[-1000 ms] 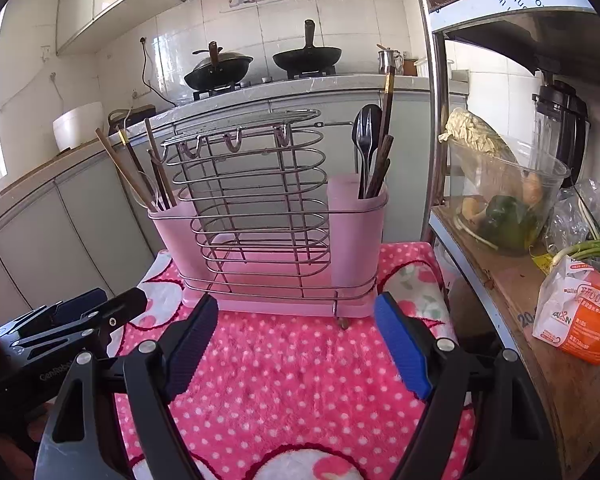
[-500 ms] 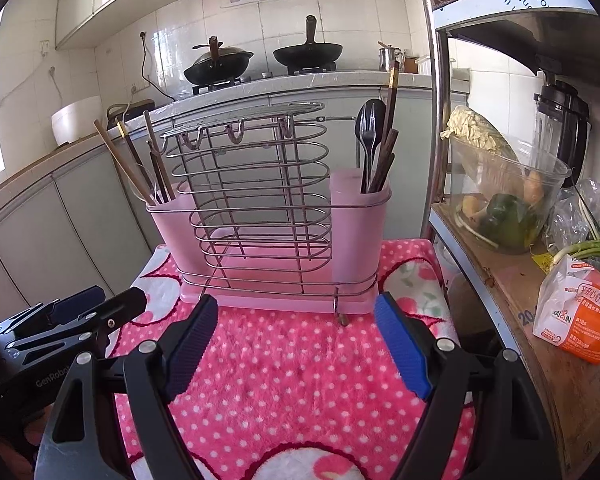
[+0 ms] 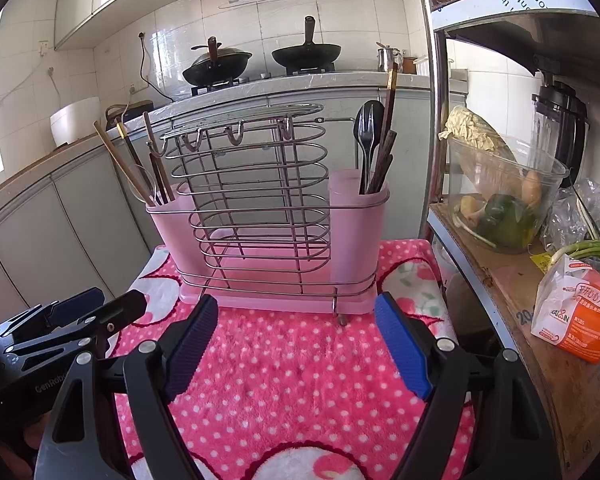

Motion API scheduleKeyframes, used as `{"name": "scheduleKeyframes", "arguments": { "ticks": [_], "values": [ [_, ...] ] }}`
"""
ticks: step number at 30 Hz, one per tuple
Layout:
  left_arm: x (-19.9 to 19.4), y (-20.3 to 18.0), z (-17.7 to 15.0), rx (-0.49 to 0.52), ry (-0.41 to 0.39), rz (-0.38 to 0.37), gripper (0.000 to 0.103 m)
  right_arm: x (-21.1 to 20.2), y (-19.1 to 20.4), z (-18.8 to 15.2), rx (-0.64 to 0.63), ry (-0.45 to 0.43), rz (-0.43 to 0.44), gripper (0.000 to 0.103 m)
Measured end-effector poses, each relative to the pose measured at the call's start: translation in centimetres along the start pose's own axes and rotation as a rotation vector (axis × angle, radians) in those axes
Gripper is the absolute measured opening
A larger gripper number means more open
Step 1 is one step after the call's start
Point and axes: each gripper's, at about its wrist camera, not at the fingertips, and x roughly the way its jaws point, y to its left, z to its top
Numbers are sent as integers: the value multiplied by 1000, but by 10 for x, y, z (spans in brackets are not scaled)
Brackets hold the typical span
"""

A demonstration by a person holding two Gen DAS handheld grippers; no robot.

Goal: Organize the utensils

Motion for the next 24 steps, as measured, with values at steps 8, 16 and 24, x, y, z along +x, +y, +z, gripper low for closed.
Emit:
{"name": "scheduleKeyframes", "arguments": {
  "ticks": [8,16,24],
  "values": [
    [-1,0,0,0,1,0,67,1,1,-1,-4,7,-1,79],
    [0,-1,-1,0,-1,1,67,2,2,-2,-6,10,0,79],
    [-1,-1,-1,5,2,-5,67,3,2,-2,-5,12,0,79]
  ]
}}
